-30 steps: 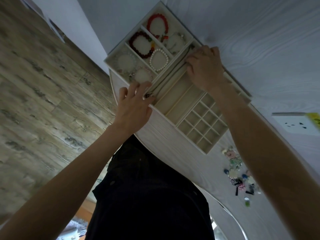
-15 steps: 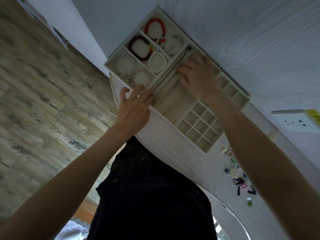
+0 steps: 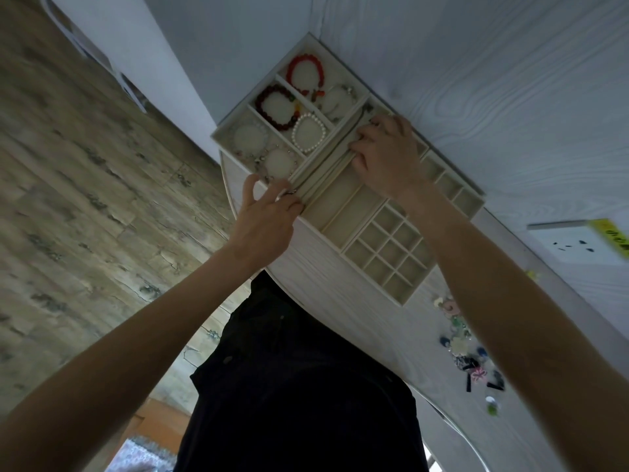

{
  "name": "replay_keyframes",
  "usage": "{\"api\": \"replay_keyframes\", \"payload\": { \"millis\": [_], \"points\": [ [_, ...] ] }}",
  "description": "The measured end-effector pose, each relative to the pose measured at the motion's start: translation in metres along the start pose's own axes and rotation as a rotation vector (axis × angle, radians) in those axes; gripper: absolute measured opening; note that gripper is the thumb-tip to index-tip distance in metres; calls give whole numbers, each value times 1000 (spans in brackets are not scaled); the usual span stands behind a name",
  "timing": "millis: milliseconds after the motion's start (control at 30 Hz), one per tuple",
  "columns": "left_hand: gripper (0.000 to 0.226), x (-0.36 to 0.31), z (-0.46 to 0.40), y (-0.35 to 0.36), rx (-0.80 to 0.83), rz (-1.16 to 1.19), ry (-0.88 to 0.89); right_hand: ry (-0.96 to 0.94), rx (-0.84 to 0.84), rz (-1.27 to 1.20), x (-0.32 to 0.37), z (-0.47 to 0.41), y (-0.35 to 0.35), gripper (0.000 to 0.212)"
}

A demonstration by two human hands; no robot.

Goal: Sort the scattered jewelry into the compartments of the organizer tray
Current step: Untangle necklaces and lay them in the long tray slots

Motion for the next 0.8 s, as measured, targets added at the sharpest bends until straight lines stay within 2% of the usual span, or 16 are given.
{"api": "replay_keyframes", "payload": {
  "millis": [267, 367, 500, 800],
  "points": [
    [38, 5, 7, -3, -115, 99, 54, -16, 8, 6, 2, -4, 3, 35],
    [43, 8, 6, -3, -113, 151, 29, 16, 39, -62, 2, -4, 3, 45],
    [42, 16, 5, -8, -149, 149, -42, 44, -23, -71, -4, -1, -1, 41],
    [50, 10, -1, 4, -7, 120, -32, 104, -25, 10, -12, -2, 5, 39]
  ]
}}
Point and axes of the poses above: each hand's wrist, its own z-axis away from the middle knuckle, its own y-axis out of the palm, x = y × z, the point moved 6 cm from there along -z, towards the middle knuckle, and after that the axes turned 4 degrees about -y, right-handed, at the moved point
